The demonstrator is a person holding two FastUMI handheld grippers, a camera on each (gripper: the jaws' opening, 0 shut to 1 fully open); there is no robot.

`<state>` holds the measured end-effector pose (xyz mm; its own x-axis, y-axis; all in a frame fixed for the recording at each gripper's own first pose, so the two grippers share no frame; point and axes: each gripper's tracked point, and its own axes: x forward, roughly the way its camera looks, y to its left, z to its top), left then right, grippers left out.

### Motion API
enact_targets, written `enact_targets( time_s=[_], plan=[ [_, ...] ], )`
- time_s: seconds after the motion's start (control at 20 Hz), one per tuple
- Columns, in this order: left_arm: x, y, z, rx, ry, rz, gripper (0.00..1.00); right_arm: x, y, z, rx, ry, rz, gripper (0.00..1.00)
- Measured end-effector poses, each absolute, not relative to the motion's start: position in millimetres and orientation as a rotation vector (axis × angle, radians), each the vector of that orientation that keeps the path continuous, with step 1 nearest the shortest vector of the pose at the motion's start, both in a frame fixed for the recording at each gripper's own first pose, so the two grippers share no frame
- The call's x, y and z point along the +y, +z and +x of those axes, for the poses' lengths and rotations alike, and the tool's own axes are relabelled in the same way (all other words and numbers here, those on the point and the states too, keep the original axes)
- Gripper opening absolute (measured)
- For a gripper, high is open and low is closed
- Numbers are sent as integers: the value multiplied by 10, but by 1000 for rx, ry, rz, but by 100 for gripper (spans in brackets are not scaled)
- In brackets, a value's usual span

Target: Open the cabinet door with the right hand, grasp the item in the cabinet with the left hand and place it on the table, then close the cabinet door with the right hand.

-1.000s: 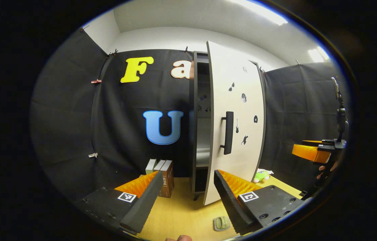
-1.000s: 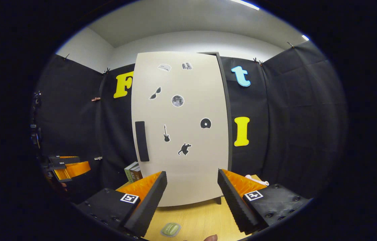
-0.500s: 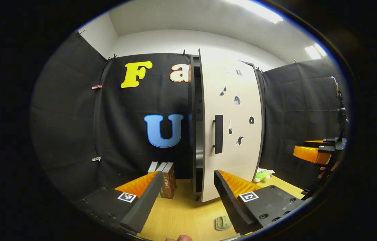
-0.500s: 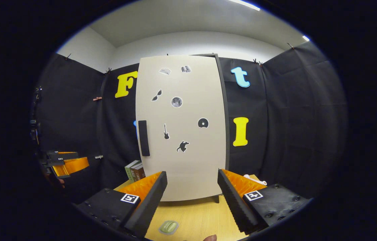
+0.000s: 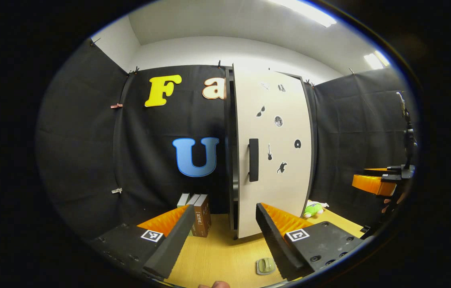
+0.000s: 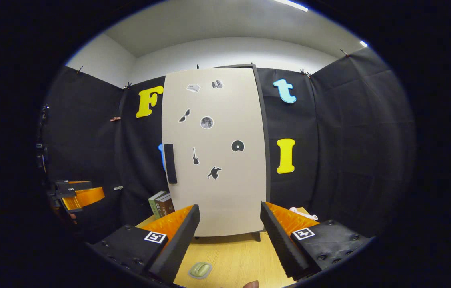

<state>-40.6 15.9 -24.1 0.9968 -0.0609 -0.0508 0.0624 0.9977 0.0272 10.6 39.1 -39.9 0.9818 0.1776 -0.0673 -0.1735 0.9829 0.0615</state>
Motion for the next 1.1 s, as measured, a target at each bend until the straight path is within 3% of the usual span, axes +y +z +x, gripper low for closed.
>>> enact_targets(
  time_s=[1.1],
  plan=[
    [76,-77,-417,7,-61,21,96,340,-353,104,47,166,9,98]
  ],
)
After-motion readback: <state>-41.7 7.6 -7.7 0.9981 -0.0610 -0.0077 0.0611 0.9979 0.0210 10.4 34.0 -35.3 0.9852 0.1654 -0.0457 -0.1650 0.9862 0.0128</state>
